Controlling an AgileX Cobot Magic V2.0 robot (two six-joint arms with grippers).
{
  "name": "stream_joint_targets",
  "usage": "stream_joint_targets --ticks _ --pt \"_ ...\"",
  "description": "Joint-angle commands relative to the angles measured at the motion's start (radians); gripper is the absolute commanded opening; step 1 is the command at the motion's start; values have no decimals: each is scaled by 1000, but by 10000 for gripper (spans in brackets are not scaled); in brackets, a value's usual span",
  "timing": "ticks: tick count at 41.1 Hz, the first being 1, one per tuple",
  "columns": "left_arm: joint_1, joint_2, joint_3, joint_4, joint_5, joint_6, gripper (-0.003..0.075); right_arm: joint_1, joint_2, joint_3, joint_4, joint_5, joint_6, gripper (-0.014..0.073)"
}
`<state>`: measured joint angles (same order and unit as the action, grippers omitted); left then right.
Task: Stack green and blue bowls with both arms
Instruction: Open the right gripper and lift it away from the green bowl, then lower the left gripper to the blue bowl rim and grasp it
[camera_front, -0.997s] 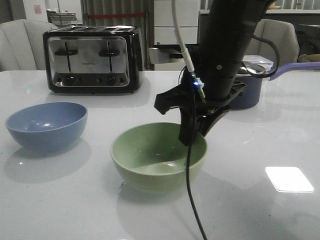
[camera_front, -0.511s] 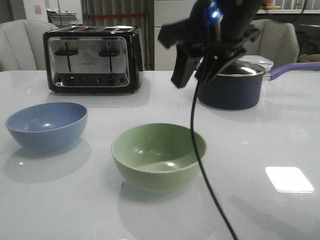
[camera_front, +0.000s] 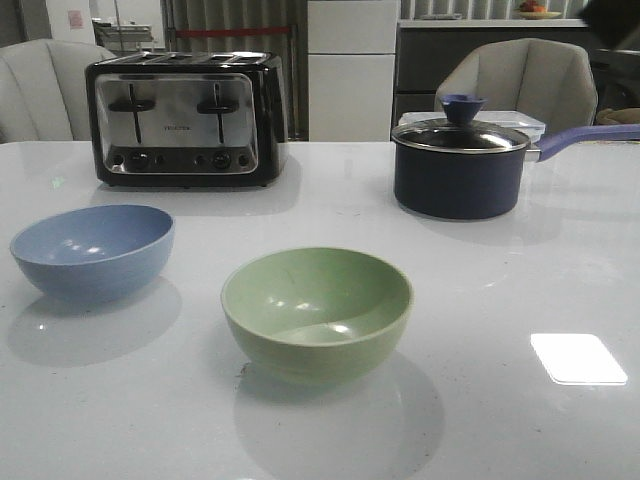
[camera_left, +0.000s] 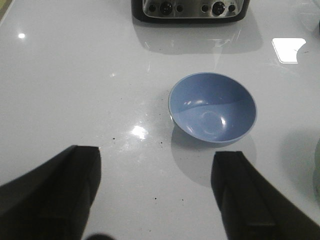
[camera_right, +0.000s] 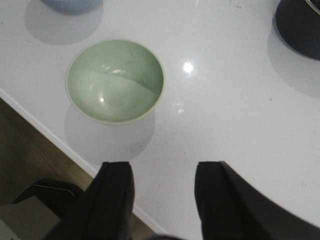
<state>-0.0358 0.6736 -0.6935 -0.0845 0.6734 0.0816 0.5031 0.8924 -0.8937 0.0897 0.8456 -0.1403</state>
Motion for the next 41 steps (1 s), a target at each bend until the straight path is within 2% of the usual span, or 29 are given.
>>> stream_joint_targets --ticks 1,12,26,41 --pt "-7 26 -29 -7 -84 -1 526 0 -84 13 -11 -25 -8 416" --pt "-7 243 -101 -51 -63 18 526 0 -160 42 -11 -19 -8 416" --pt "-9 650 -298 -67 -51 20 526 0 -159 42 -11 -19 -8 416" --pt "-72 1016 -516 -67 -74 20 526 0 -159 42 -11 -19 -8 416"
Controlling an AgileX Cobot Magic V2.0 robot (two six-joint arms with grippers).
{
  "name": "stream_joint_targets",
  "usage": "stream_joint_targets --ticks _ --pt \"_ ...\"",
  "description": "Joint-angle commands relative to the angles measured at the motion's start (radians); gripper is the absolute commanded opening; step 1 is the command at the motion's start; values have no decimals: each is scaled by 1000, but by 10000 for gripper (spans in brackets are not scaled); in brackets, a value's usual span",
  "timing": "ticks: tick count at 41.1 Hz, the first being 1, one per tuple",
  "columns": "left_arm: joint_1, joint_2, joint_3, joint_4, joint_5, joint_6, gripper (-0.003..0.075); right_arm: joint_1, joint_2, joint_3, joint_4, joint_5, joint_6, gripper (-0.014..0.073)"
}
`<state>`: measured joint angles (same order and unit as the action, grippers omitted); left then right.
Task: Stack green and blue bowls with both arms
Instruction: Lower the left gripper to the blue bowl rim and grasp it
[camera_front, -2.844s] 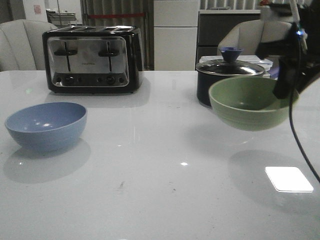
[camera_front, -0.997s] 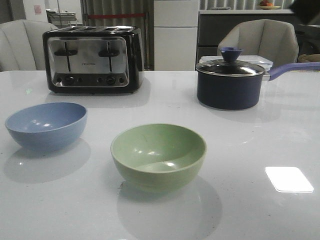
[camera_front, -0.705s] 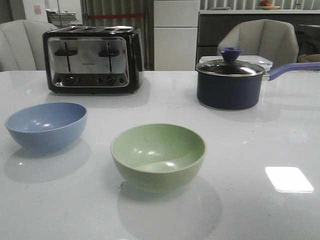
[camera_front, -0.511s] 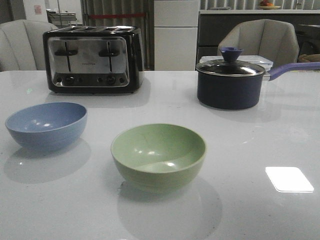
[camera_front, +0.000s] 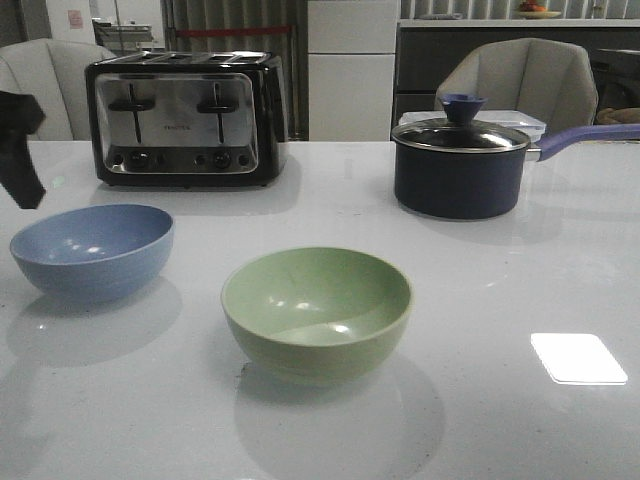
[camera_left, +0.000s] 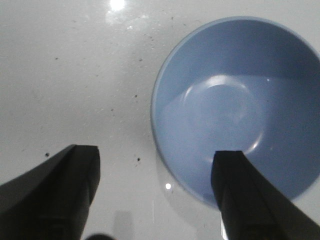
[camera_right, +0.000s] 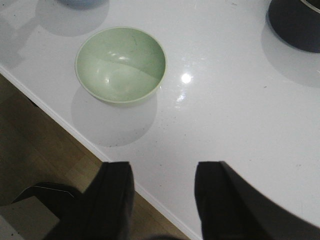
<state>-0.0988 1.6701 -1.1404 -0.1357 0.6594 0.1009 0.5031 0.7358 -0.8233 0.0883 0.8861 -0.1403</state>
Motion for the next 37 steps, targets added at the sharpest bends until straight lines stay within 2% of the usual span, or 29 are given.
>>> stream_joint_targets --ticks 1,7,10,23,29,37 --pt "-9 38 -81 -15 -60 1 526 0 -2 -29 -9 -59 -8 416" --pt "-9 141 -136 -15 -63 1 526 0 -2 -29 -9 -59 -8 416" --pt "-9 172 -153 -15 -63 1 500 0 -2 -29 -9 -59 -8 416" --pt "-9 201 -166 -15 -62 -1 211 0 -2 -29 -9 -59 -8 416" --pt "-9 195 -170 -15 -41 -1 113 0 -2 -29 -9 -59 -8 416" --pt "-15 125 -170 -24 3 -1 93 0 -2 -29 -9 -59 -8 416"
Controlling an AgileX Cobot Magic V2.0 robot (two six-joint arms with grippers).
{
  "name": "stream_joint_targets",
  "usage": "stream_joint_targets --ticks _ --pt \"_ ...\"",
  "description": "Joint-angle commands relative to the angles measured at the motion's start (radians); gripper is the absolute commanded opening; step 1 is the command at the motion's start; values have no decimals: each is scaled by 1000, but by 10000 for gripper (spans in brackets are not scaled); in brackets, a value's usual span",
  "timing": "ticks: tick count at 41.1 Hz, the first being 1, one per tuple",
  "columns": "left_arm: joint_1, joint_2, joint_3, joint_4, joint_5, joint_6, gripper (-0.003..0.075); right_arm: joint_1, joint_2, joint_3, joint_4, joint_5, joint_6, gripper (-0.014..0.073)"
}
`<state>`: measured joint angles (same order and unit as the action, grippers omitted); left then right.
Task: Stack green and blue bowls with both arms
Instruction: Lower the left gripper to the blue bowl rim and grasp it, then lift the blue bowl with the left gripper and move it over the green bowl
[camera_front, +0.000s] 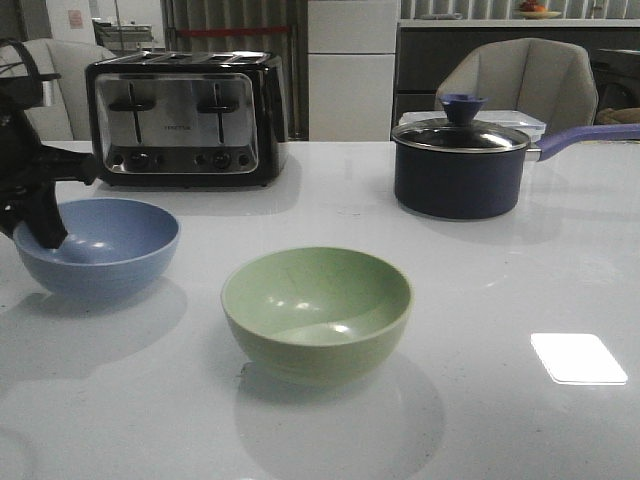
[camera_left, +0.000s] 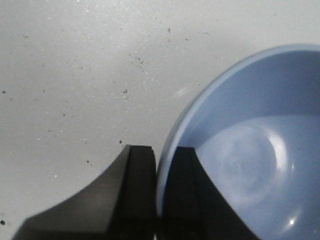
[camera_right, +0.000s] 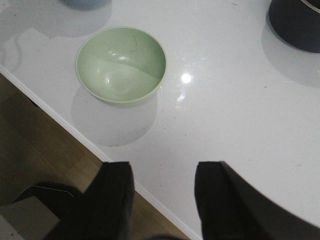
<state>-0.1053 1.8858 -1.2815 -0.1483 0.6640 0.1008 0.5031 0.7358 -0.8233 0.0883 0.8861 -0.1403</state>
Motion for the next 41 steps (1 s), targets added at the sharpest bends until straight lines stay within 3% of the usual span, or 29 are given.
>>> stream_joint_targets --ticks 1,8,19,31,41 --pt "-11 -104 -29 -15 3 -1 93 0 -2 -29 -9 -59 -8 416" --pt "-61 -217 -29 -31 32 1 93 0 -2 -29 -9 -59 -8 416" --pt "-260 -333 -29 -32 45 1 93 0 -2 -29 -9 -59 -8 416" --pt "-443 -288 -57 -94 38 1 93 0 -2 -29 -9 -59 -8 416" --pt "-467 -185 -57 -156 6 1 93 0 -2 -29 -9 -59 -8 416"
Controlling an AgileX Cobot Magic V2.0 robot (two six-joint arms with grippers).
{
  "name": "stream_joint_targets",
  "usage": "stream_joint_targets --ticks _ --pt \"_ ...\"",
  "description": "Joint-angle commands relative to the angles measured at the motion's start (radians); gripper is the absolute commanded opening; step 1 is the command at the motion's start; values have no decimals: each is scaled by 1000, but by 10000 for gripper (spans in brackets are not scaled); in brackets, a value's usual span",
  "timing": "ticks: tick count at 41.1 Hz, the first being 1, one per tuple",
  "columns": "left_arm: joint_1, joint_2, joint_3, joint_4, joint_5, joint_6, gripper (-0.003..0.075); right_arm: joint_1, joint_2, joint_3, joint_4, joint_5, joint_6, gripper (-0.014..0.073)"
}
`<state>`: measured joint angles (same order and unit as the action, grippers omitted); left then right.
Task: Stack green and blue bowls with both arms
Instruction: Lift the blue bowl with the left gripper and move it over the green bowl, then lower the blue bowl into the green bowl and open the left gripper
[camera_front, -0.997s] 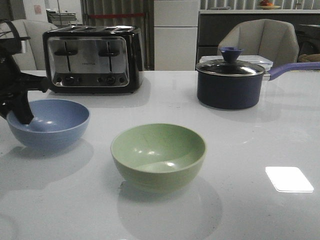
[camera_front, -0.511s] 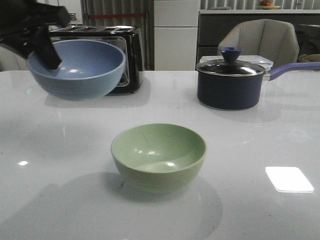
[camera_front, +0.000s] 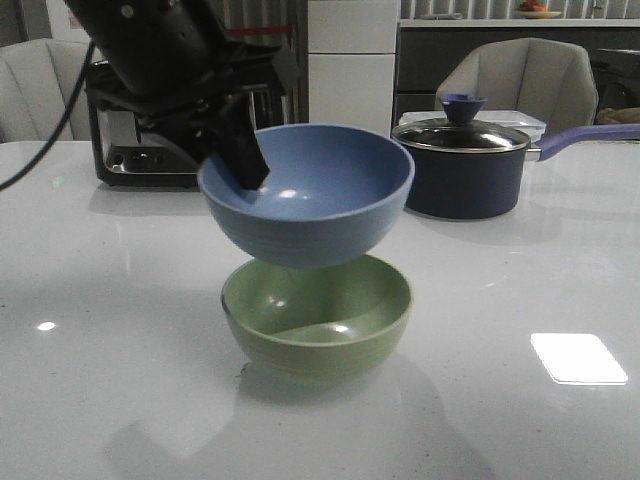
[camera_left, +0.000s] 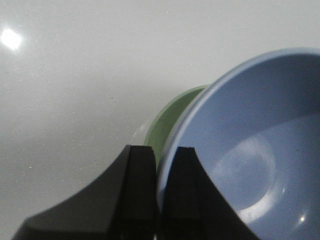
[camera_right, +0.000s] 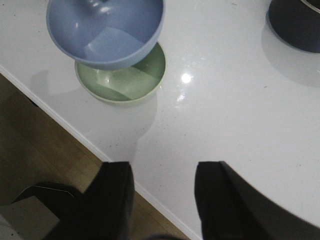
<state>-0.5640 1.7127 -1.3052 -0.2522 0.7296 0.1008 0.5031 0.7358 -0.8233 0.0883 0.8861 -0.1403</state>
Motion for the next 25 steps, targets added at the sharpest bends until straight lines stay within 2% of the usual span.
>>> stream_joint_targets --ticks 1,6,9,19,25 --pt "-9 -1 -33 -59 -64 1 93 0 -2 -29 -9 -59 -8 416" --pt "-9 51 -33 -66 -79 1 94 0 -2 -29 -9 -59 -8 416" --pt "-9 75 -33 -77 -81 1 133 0 -2 -29 -9 -59 -8 416" --pt "-9 98 -33 -95 -82 1 450 0 -2 -29 -9 -59 -8 416" --pt "-9 62 -33 -95 -82 1 458 0 -2 -29 -9 -59 -8 416"
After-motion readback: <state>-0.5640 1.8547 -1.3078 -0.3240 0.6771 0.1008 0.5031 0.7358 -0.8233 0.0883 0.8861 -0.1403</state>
